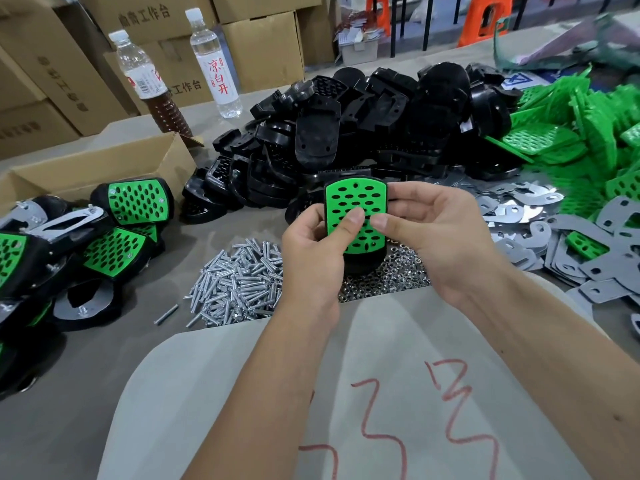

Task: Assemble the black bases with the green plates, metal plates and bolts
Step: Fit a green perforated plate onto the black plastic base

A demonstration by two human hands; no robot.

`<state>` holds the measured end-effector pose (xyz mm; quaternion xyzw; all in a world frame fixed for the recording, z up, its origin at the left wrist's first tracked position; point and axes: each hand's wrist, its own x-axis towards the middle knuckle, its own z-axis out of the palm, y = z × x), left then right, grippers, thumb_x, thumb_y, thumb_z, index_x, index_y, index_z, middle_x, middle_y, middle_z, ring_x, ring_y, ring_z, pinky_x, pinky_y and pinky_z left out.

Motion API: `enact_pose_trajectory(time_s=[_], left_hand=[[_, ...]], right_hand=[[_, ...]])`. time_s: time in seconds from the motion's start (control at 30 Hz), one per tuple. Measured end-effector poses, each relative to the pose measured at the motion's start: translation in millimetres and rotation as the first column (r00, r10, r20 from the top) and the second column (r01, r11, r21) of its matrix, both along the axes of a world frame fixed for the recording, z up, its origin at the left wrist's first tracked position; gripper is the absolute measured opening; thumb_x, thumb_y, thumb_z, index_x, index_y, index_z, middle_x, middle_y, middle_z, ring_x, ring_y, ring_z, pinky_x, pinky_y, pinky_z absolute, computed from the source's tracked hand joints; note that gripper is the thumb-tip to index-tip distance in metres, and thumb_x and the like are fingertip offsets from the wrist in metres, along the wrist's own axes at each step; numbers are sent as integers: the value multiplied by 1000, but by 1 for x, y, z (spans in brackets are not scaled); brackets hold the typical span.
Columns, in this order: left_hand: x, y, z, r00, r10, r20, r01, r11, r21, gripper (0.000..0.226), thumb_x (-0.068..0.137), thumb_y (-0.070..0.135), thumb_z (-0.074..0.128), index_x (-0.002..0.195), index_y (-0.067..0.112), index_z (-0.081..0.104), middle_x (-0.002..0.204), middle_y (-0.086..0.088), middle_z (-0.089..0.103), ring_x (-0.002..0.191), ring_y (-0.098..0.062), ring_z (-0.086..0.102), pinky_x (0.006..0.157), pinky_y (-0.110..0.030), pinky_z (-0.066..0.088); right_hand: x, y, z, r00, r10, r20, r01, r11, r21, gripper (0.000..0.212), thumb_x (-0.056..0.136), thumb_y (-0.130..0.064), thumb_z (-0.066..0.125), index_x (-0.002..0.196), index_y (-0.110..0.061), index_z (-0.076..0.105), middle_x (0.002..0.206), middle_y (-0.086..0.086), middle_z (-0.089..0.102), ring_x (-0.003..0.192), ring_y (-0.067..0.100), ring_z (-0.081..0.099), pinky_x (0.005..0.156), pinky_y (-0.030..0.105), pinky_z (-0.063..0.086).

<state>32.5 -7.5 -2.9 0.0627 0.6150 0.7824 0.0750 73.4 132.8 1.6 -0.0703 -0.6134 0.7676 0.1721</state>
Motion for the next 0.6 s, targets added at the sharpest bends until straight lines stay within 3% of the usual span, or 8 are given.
enact_pose_trajectory(time_s=[0.3, 0.4, 0.47, 0.53, 0.6], left_hand=[[1, 2, 2, 996, -40, 85, 35, 998, 58, 15, 88, 14, 78, 102, 9, 76, 99, -11, 79, 90, -22, 74, 84, -42, 62], [3, 3, 2, 999, 31, 28, -30, 999, -32, 21, 89, 9, 79, 108, 7, 68, 104, -9, 76, 95, -22, 73, 80, -38, 61], [1, -1, 3, 995, 23, -94, -41, 981, -188, 34, 90, 12, 80, 120, 17, 63, 114, -2, 72, 103, -15, 70, 87, -33, 60], [-4, -9, 8, 953, -81, -292, -31, 933, -360, 32, 91, 24, 79, 121, 25, 66, 112, 7, 71, 103, -5, 67, 88, -24, 55], [-8, -16, 15, 916, -176, -360, 18, 916, -401, 19, 92, 33, 73, 106, 21, 73, 95, 12, 73, 88, -2, 66, 76, -22, 53]], right_hand=[[1, -2, 2, 998, -32, -59, 23, 989, -149, 39, 84, 10, 75, 121, -2, 68, 100, 16, 80, 96, 32, 78, 79, 35, 63], [1, 4, 4, 996, -58, -63, 64, 994, 88, 37, 83, 8, 79, 114, -9, 71, 91, 11, 80, 87, 26, 78, 78, 37, 63], [0, 10, 7, 998, -34, -49, 46, 957, 286, 38, 81, 7, 83, 112, -13, 73, 88, 9, 79, 82, 21, 76, 82, 37, 62], [2, 16, 11, 997, 67, -23, -55, 934, 352, 40, 79, 5, 86, 111, -15, 74, 86, 8, 78, 78, 15, 73, 83, 32, 60], [5, 15, 13, 987, 157, -26, -137, 922, 361, 41, 76, -1, 86, 113, -15, 74, 85, 6, 76, 78, 12, 71, 82, 26, 59]])
